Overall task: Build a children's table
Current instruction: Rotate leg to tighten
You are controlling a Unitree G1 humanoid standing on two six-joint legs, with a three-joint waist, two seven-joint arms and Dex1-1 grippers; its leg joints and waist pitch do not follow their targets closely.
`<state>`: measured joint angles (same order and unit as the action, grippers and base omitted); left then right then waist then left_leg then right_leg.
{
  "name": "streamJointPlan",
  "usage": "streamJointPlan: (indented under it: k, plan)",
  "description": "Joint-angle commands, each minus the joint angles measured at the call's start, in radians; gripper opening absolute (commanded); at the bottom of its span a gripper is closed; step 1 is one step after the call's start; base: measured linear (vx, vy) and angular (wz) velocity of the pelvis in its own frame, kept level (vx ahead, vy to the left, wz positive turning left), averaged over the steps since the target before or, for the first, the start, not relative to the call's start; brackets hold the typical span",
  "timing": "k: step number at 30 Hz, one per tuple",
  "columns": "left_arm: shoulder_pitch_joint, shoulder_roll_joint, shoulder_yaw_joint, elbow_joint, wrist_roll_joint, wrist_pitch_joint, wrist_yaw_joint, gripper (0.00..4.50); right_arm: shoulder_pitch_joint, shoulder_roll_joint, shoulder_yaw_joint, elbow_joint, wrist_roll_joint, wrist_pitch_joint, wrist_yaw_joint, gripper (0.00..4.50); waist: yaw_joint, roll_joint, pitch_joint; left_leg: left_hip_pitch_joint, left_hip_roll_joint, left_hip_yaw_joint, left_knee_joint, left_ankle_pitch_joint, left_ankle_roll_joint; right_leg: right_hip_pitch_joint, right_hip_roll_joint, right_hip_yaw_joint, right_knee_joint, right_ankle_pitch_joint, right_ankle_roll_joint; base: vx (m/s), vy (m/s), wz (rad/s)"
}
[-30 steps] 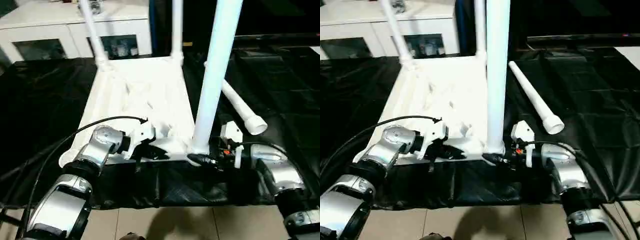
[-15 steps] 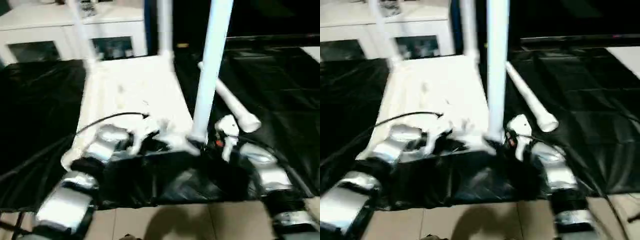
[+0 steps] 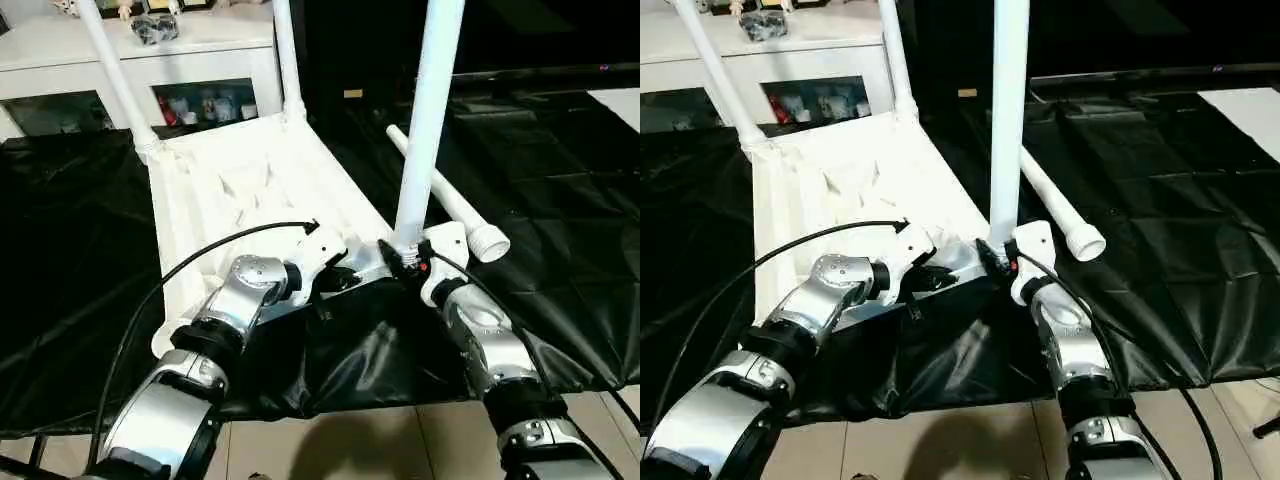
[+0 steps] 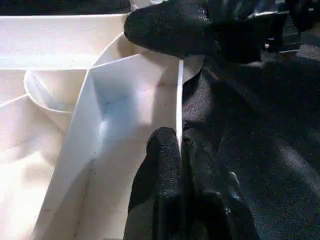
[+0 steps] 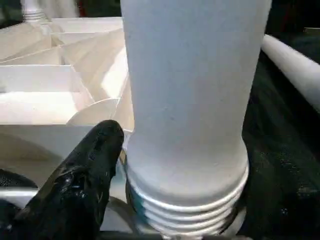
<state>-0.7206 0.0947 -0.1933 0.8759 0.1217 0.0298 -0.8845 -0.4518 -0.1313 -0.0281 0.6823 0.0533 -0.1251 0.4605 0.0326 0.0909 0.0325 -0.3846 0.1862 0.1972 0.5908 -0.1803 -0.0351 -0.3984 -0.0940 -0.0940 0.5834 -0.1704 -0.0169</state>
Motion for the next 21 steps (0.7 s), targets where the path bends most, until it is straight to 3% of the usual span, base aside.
streamJointPlan:
  k: [1, 5, 8, 13, 14, 15, 18, 19, 21]
  plan:
    - [0.008, -0.012, -0.015, -0.03, -0.037, -0.052, -0.058, 0.0, 0.019, 0.007, 0.072, -0.007, 0.023, -0.006, 0.137, 3.97, 0.0, -0.015, -0.057, 0.01, 0.042, -0.026, -0.068, -0.238, 0.108, 0.05, -0.064, 0.042, -0.077, -0.245, -0.196, 0.0, 0.0, 0.0]
    - [0.014, 0.032, -0.015, -0.031, -0.049, -0.094, -0.138, 0.0, 0.036, -0.057, 0.066, -0.053, 0.058, -0.011, 0.263, 4.32, 0.007, -0.016, -0.06, 0.009, 0.042, -0.023, -0.063, -0.207, 0.133, 0.053, -0.061, 0.038, -0.073, -0.205, -0.207, 0.0, 0.0, 0.0]
    - [0.026, 0.082, -0.026, -0.043, -0.065, -0.126, -0.26, 0.0, 0.048, -0.122, 0.083, -0.089, 0.089, 0.002, 0.409, 4.32, 0.015, -0.017, -0.061, 0.007, 0.046, -0.022, -0.061, -0.193, 0.148, 0.054, -0.062, 0.038, -0.069, -0.205, -0.211, 0.0, 0.0, 0.0]
    - [0.031, 0.13, -0.032, -0.048, -0.084, -0.142, -0.376, 0.0, 0.057, -0.198, 0.118, -0.12, 0.102, 0.002, 0.586, 4.32, 0.025, -0.016, -0.061, 0.012, 0.051, -0.021, -0.062, -0.201, 0.145, 0.048, -0.062, 0.04, -0.064, -0.184, -0.227, 0.0, 0.0, 0.0]
    - [0.029, 0.137, -0.034, -0.045, -0.083, -0.145, -0.386, 0.0, 0.056, -0.207, 0.122, -0.122, 0.103, 0.002, 0.604, 4.32, 0.031, -0.016, -0.06, 0.015, 0.052, -0.021, -0.063, -0.212, 0.133, 0.046, -0.062, 0.041, -0.065, -0.199, -0.225, 0.0, 0.0, 0.0]
    - [0.025, 0.144, -0.037, -0.036, -0.08, -0.151, -0.398, 0.0, 0.052, -0.218, 0.128, -0.123, 0.103, 0.004, 0.627, 4.32, 0.031, -0.022, -0.06, 0.015, 0.053, -0.02, -0.064, -0.213, 0.13, 0.046, -0.062, 0.042, -0.066, -0.201, -0.225, 0.0, 0.0, 0.0]
    - [0.015, 0.157, -0.042, -0.012, -0.071, -0.168, -0.421, 0.0, 0.042, -0.244, 0.147, -0.12, 0.101, 0.012, 0.686, 4.32, 0.036, -0.022, -0.059, 0.013, 0.051, -0.021, -0.064, -0.211, 0.124, 0.048, -0.063, 0.042, -0.064, -0.211, -0.22, 0.0, 0.0, 0.0]
    - [0.013, 0.159, -0.043, -0.007, -0.071, -0.174, -0.427, 0.0, 0.039, -0.249, 0.15, -0.118, 0.102, 0.011, 0.696, 3.97, 0.037, -0.025, -0.058, 0.013, 0.051, -0.021, -0.064, -0.207, 0.122, 0.048, -0.065, 0.042, -0.065, -0.213, -0.219, 0.0, 0.0, 0.0]
    - [0.009, 0.163, -0.043, -0.002, -0.079, -0.178, -0.452, 0.0, 0.029, -0.255, 0.153, -0.115, 0.112, 0.022, 0.723, 3.97, 0.038, -0.027, -0.06, 0.013, 0.049, -0.021, -0.062, -0.201, 0.123, 0.05, -0.065, 0.042, -0.065, -0.214, -0.219, 0.0, 0.0, 0.0]
